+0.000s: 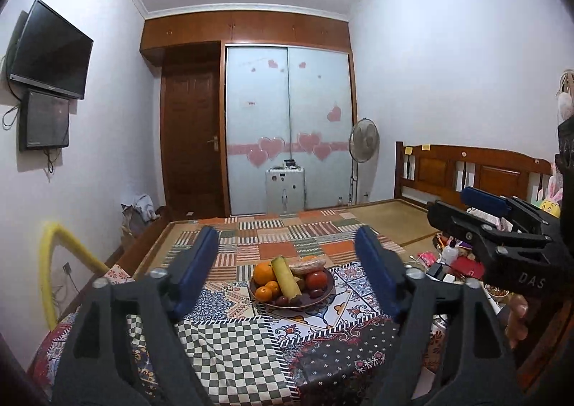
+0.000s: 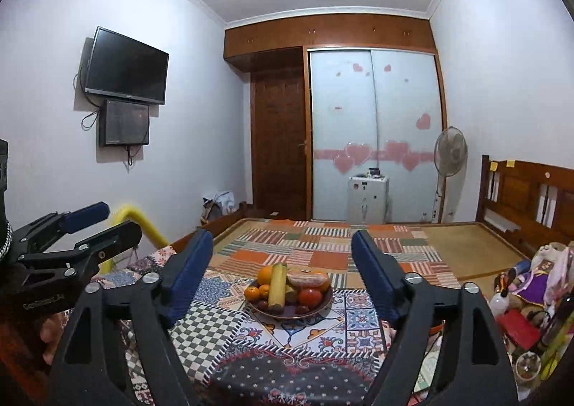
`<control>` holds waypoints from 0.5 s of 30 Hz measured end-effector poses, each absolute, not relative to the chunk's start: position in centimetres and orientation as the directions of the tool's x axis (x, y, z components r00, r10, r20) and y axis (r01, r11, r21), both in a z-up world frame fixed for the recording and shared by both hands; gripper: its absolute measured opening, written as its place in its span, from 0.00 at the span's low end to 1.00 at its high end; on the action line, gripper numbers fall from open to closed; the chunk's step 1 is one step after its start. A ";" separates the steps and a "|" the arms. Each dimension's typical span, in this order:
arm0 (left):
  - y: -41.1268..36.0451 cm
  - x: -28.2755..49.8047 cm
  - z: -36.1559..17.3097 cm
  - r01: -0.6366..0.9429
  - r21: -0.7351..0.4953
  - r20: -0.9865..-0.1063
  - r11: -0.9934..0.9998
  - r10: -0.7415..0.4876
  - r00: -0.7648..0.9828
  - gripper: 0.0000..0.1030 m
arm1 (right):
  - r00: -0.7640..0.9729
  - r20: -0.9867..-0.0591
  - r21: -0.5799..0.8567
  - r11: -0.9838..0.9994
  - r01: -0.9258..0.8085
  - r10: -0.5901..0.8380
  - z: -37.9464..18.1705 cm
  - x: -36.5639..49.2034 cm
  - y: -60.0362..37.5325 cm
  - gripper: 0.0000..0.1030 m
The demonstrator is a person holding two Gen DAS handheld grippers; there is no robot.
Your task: Organize fruits
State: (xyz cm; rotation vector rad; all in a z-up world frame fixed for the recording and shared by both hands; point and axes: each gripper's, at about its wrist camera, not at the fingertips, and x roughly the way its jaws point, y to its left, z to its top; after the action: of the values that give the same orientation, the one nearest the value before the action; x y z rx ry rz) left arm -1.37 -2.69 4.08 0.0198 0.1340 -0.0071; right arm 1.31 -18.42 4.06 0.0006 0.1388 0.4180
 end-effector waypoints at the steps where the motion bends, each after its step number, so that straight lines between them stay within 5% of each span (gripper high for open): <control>1: -2.5 -1.9 3.9 0.008 0.016 -0.129 1.000 -0.006 0.992 0.86 | 0.908 -0.129 0.026 0.917 -0.399 0.399 4.1 1.1 -18.5 0.81; 15: -2.2 -2.8 3.6 -0.002 0.000 -0.119 1.000 0.002 0.993 0.98 | 0.926 -0.105 0.028 0.932 -0.362 0.363 3.1 0.0 -19.0 1.00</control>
State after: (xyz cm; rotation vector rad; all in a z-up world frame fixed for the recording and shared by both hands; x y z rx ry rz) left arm -2.76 -2.24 3.59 -0.0005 0.1197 0.0019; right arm -0.03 -18.98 3.13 0.0082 0.1095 0.3715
